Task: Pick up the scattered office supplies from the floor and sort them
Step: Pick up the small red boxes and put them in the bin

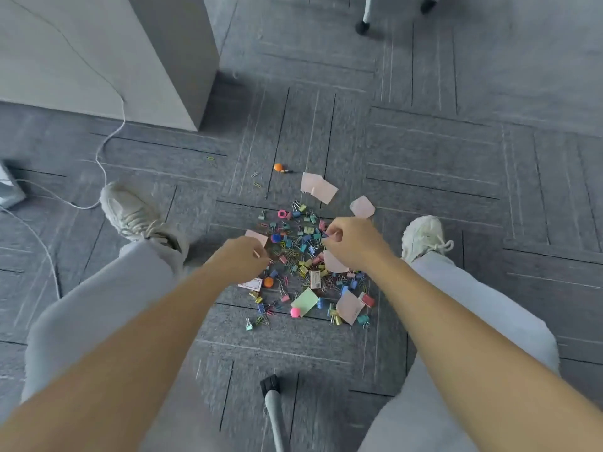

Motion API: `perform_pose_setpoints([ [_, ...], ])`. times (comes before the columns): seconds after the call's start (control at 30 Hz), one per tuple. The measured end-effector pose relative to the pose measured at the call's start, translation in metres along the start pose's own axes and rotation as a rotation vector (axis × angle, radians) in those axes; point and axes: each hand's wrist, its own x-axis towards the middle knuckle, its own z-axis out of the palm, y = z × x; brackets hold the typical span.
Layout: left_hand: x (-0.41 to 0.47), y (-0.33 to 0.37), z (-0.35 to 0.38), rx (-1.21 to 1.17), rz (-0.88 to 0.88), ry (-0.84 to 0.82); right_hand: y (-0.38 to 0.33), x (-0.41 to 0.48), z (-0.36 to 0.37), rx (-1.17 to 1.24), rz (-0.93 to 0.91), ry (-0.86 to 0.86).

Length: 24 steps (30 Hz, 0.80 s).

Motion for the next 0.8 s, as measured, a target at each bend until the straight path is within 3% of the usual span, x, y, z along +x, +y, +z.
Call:
perform_pose_setpoints([
  [0.23, 0.121, -0.055, 0.067, -0.013, -0.244, -0.118, 0.068, 0.111, 0.104, 0.139, 0.243, -0.156],
  [0.4, 0.179, -0.105, 0.127, -0.027, -0.420, -0.166, 0.113, 0.143, 0.192, 0.087, 0.443, -0.251],
  [0.53, 0.214, -0.139, 0.163, 0.106, -0.437, -0.170, 0.121, 0.155, 0.244, 0.068, 0.595, -0.174],
  [0.67, 0.220, -0.149, 0.179, 0.117, -0.360, -0.090, 0.122, 0.157, 0.267, 0.004, 0.614, -0.042],
  [0.8, 0.210, -0.135, 0.176, 0.203, -0.242, -0.081, 0.126, 0.151, 0.255, 0.183, 0.636, 0.001],
])
